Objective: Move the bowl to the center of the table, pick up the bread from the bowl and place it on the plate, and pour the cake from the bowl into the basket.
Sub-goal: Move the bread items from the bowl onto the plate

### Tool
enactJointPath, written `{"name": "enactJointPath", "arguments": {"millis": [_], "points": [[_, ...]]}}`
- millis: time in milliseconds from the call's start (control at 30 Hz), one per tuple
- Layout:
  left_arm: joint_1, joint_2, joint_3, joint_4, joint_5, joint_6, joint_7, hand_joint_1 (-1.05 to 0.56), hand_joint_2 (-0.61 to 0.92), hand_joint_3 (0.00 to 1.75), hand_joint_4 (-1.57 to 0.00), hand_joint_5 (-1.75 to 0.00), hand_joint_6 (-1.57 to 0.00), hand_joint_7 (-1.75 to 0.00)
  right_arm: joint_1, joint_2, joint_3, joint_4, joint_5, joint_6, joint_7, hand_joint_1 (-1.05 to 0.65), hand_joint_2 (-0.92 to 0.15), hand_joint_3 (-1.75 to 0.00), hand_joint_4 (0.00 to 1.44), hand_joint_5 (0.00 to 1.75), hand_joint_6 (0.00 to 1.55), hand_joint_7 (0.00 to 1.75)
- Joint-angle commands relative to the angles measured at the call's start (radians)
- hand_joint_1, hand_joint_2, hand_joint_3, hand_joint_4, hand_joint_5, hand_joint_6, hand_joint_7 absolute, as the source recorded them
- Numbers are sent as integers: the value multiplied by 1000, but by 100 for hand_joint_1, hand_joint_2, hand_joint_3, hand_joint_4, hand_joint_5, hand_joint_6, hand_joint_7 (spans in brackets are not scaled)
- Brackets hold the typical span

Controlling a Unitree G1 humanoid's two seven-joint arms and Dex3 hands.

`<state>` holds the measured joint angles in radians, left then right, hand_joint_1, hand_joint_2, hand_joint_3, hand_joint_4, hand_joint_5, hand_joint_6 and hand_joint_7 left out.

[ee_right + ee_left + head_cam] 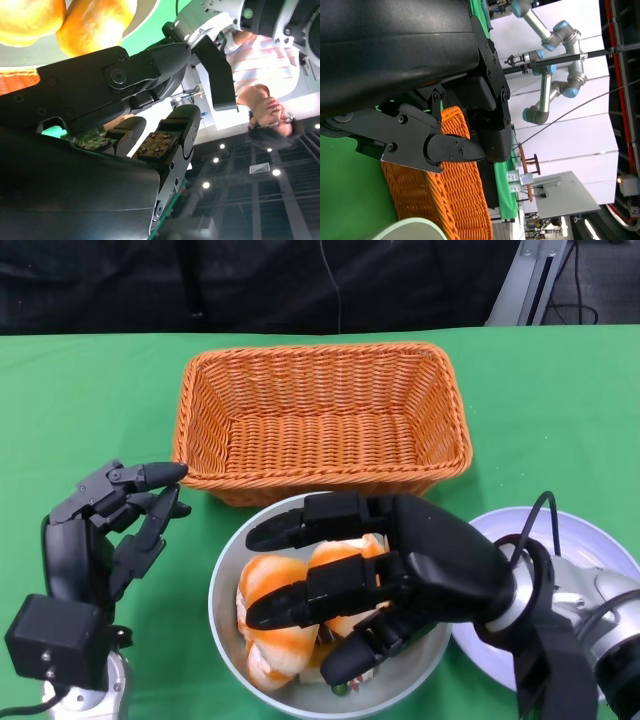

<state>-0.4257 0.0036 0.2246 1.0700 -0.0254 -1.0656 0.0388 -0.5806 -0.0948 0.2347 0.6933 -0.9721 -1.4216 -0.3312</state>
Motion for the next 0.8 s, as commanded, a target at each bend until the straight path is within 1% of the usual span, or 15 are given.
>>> {"name": "enactJointPath", "arguments": {"millis": [33,167,300,433,533,667,800], "points": [[-18,4,4,8,-1,0,28,-22,92,26,-82,-119,-97,-67,-30,-27,43,-10,-95,38,-143,-71,-92,-2,79,25,80,1],[-22,0,5,12,-5,1,36,-22,92,25,-84,-120,-97,-69,-55,-59,128,0,-181,98,-296,-69,-92,-2,79,24,81,1],[-24,2,3,13,11,10,68,-22,92,24,-84,-120,-97,-70,-84,-87,215,16,-231,156,-427,-68,-92,-3,80,23,81,1],[-22,-5,2,4,12,18,90,-18,92,27,-86,-120,-98,-71,-124,-109,311,39,-282,217,-561,-68,-92,-5,81,22,80,0],[-23,-4,6,1,1,24,85,-18,92,29,-85,-119,-97,-71,-162,-119,388,70,-325,268,-667,-68,-92,-7,81,21,80,0],[-24,-5,9,2,4,18,96,-19,92,27,-85,-117,-97,-70,-206,-124,479,114,-355,320,-770,-67,-92,-7,80,20,80,0],[-26,-11,16,-2,-11,18,96,-19,92,26,-86,-116,-97,-70,-237,-121,551,152,-361,354,-841,-67,-92,-7,80,19,79,0]]}}
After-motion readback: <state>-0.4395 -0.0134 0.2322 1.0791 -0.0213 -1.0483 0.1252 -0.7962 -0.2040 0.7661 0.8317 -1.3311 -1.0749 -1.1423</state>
